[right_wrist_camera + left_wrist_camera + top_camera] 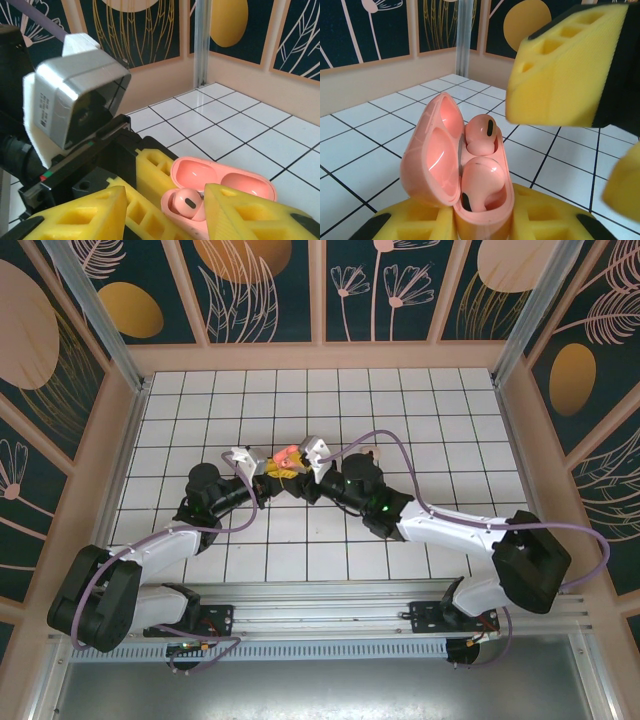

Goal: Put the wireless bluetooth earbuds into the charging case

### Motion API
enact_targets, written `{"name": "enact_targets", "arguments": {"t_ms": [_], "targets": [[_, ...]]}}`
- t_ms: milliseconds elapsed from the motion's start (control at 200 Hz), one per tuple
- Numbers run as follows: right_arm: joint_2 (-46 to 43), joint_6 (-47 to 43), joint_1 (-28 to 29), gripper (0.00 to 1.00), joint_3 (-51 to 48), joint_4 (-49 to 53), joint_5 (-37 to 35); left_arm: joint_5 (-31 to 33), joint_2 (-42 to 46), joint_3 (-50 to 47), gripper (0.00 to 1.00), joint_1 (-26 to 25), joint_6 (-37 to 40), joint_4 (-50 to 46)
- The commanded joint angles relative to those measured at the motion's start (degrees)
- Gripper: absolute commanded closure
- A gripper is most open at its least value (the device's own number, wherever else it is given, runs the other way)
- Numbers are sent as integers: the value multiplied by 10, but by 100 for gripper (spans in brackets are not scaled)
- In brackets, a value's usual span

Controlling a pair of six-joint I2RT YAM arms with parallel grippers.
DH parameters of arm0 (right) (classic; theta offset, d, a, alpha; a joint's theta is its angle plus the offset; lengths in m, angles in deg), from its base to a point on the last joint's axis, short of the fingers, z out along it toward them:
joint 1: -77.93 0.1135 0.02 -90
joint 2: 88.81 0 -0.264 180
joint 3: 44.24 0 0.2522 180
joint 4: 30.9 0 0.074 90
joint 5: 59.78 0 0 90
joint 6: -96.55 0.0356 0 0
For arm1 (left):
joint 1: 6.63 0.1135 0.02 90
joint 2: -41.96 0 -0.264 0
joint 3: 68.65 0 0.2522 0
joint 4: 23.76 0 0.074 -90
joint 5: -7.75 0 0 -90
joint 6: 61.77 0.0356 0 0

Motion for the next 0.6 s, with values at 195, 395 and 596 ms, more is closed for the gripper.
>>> {"name": "enact_targets", "arguments": {"t_ms": [195, 395, 596], "targets": [[-59, 28, -14, 54, -3, -9, 44, -22, 14, 11, 77, 0, 35, 6], [-95, 62, -49, 52, 1, 27, 98, -42, 14, 8, 77, 0, 56, 2], [-99, 115, -121, 48, 28, 94, 225, -69, 15, 12, 77, -2, 72, -9]]}}
